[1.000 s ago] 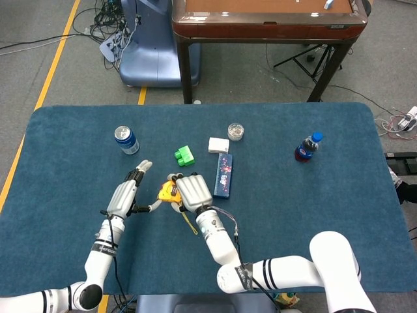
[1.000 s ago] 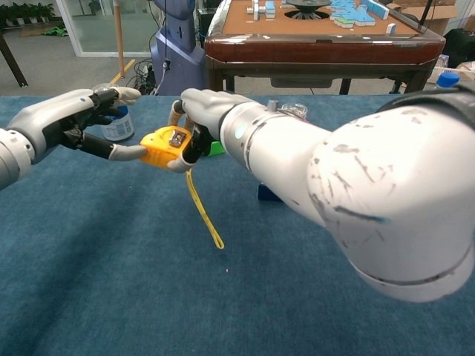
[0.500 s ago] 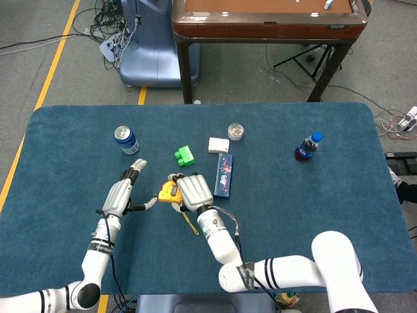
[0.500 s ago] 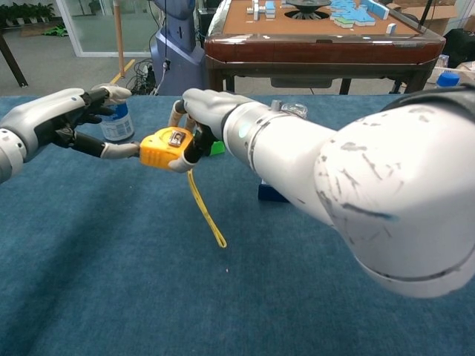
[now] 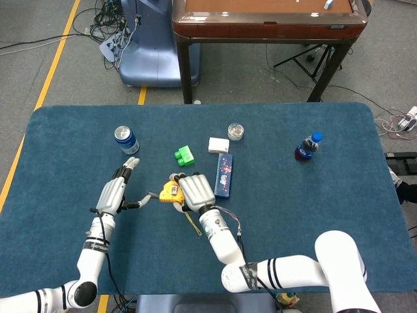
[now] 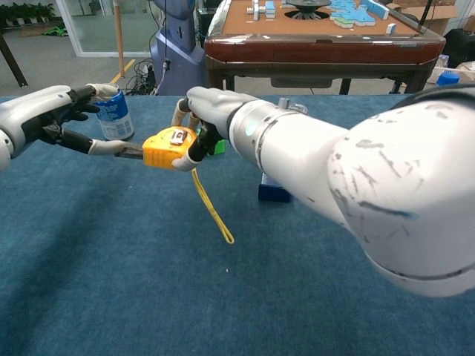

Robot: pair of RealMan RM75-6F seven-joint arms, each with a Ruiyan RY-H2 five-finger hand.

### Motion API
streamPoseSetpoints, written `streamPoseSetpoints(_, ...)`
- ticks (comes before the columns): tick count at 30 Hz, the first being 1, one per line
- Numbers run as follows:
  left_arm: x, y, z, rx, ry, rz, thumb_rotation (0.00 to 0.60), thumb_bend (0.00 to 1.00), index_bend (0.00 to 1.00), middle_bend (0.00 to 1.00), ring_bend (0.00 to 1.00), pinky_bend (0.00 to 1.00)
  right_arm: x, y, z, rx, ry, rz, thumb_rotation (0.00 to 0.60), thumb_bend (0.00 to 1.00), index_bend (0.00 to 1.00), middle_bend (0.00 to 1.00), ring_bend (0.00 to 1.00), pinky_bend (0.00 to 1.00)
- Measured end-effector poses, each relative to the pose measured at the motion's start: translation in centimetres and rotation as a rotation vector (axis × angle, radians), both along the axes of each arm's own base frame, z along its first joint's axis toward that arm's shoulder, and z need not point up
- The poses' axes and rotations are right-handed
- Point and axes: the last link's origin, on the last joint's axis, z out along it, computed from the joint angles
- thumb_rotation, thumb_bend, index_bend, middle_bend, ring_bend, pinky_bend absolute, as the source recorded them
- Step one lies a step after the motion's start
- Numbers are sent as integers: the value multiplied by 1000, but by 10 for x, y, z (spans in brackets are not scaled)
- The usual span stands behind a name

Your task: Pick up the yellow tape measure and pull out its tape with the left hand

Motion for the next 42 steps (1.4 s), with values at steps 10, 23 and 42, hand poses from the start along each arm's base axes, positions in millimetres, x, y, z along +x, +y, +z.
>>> streamPoseSetpoints(10,-9,2,9,16,23,26,600,223,9,0,6,0,-1,0,3,-7,-4,1,600,724,615,586,481,276)
streamPoseSetpoints(23,-13,2,12,-11,32,32,600,276,265,0,1,0,-3,-1,5,-11,-6,-5,600,724,616,586,484,276)
streamPoseSetpoints(42,-12,2,11,-41,19,26,600,400,464,0,0,0,-6,-4,7,-19,-16,-16,600,724,616,586,484,276)
